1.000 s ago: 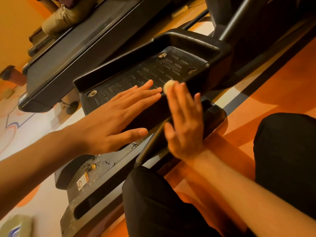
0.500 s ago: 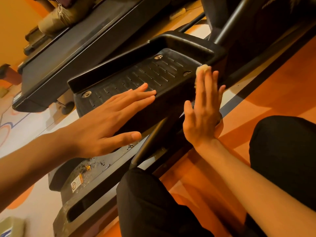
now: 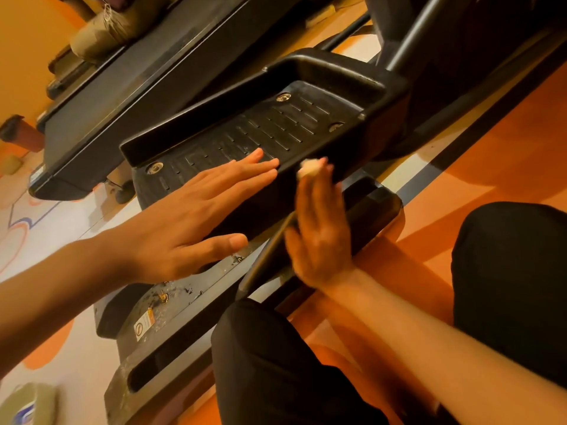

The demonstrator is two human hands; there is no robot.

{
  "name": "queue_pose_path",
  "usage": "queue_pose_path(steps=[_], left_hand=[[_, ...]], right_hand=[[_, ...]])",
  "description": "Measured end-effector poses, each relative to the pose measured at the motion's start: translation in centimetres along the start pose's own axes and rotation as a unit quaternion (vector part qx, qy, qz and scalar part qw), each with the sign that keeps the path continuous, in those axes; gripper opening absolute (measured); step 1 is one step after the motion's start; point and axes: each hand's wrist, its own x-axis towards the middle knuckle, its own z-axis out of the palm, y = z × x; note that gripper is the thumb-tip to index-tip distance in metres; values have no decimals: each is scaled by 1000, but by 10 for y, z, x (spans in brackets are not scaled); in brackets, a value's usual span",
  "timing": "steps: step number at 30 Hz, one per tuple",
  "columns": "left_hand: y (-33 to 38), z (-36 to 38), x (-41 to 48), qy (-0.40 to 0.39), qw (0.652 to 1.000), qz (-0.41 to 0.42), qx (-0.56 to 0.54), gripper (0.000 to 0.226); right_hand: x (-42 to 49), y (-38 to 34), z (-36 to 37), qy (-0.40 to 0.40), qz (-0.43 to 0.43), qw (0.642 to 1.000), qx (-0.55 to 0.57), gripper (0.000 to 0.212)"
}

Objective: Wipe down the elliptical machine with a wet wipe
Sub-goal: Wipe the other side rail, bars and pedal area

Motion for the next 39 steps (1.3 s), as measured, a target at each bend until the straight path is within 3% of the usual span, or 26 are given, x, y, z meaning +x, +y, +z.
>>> queue_pose_path(steps=[3, 5, 7, 9, 11, 13, 14, 17, 21, 24, 27, 31, 34, 36, 39], left_hand=[[2, 0, 1, 0, 1000, -5, -3, 81], [2, 0, 2, -4, 1000, -7, 7, 81], [2, 1, 1, -5, 1000, -5, 17, 82], [2, 0, 1, -7, 999, 1, 32, 82], [2, 0, 1, -10, 999, 5, 37, 81], [1, 0, 1, -7, 999, 8, 34, 80], [0, 1, 1, -7, 999, 9, 31, 80], [-2, 1, 2, 3, 999, 14, 31, 79], [0, 1, 3, 1, 999, 14, 35, 83], [0, 1, 2, 4, 999, 12, 30, 90], [-2, 3, -5, 20, 1000, -12, -10, 91], [-2, 2, -4, 15, 1000, -7, -3, 92], [-2, 1, -1, 8, 1000, 6, 11, 93], [-2, 2, 0, 8, 1000, 8, 6, 93], [-3, 3, 0, 15, 1000, 10, 1, 91]], right_hand=[[21, 5, -6, 60, 169, 983, 34, 69], [15, -32, 8, 69, 214, 971, 79, 66], [-10, -80, 26, 25, 163, 978, 127, 73], [-37, -110, 36, -65, 29, 987, 146, 72], [-42, -93, 32, -104, -90, 985, 101, 67], [-30, -51, 19, -93, -152, 984, 26, 66], [-22, -29, 12, -69, -133, 989, -2, 67], [12, 23, -12, 28, 64, 997, -18, 71], [39, -5, -7, 87, 181, 977, 78, 73], [22, -68, 14, 76, 139, 979, 128, 66], [-6, -105, 26, 7, 65, 987, 146, 67], [-27, -106, 28, -85, -67, 985, 137, 62], [-19, -73, 19, -91, -152, 982, 59, 61], [-7, -41, 9, -52, -119, 991, 30, 67], [17, 3, -10, 26, 20, 999, 5, 64]])
